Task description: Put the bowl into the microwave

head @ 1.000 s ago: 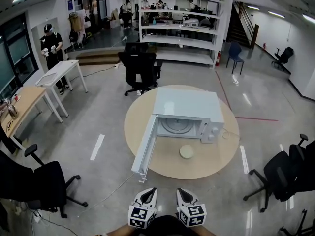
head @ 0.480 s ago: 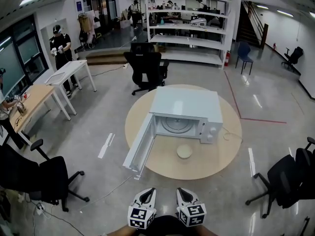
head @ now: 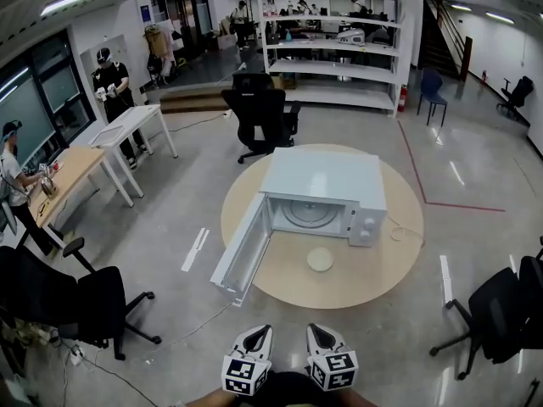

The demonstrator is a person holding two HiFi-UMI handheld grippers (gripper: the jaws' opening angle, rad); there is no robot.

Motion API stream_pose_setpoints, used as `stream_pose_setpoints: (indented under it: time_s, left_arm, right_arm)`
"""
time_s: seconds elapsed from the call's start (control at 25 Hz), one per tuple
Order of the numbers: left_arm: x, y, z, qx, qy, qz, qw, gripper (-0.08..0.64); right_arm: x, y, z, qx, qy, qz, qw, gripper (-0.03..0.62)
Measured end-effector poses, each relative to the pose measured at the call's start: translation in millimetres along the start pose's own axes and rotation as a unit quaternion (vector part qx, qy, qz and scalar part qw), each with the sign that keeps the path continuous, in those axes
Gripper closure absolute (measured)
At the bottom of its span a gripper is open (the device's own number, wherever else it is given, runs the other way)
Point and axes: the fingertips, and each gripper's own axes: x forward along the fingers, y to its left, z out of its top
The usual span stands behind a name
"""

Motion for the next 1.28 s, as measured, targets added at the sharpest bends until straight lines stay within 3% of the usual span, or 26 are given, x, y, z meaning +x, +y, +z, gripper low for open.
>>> stream_pose_setpoints:
  time_s: [0.52, 1.28]
  left_arm:
    - [37, 5, 10, 0.008, 0.004, -0.032, 0.9995, 0.514]
    - [106, 55, 49, 0.014, -0.014, -0.085, 0.9962, 0.514]
  right_arm:
    - [18, -24, 9, 0.006, 0.008, -0.027, 1.0, 0.577]
    - [79, -46, 52, -0.003, 0.019, -0.086, 0.996, 0.577]
